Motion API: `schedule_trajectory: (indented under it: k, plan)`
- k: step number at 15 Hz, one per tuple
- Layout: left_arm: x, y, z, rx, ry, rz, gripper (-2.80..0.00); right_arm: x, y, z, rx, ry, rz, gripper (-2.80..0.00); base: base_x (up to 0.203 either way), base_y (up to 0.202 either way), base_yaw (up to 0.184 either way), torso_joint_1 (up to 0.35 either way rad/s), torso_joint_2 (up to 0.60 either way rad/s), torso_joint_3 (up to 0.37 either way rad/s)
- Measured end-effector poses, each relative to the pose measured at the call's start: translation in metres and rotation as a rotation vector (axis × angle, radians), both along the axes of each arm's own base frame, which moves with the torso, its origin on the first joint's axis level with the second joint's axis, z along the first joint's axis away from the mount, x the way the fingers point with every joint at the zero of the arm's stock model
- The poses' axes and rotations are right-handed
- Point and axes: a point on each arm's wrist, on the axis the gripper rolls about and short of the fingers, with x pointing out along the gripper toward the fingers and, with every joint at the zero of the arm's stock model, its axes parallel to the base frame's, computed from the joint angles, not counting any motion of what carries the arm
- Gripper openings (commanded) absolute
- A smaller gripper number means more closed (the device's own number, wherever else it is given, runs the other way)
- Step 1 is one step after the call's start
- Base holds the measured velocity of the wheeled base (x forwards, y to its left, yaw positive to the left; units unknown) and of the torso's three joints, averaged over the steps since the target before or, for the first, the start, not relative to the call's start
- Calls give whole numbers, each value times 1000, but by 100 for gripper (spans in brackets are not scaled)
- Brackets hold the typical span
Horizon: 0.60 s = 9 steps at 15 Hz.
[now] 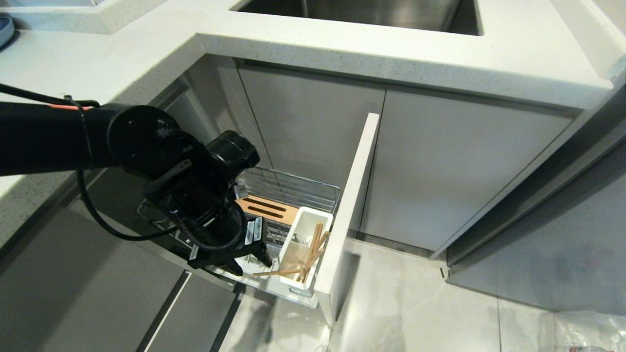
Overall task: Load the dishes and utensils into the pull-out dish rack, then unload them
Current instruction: Take the chopsticks out of the cupboard
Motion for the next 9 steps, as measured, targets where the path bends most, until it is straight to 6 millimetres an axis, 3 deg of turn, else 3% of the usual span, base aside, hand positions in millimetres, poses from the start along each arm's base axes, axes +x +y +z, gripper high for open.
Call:
schedule_trajectory:
  k: [9]
  plan:
    - [22,-6,-30,-55,132,-7,0,0,0,0,0,0,0,-280,0,0,0,0,0,0]
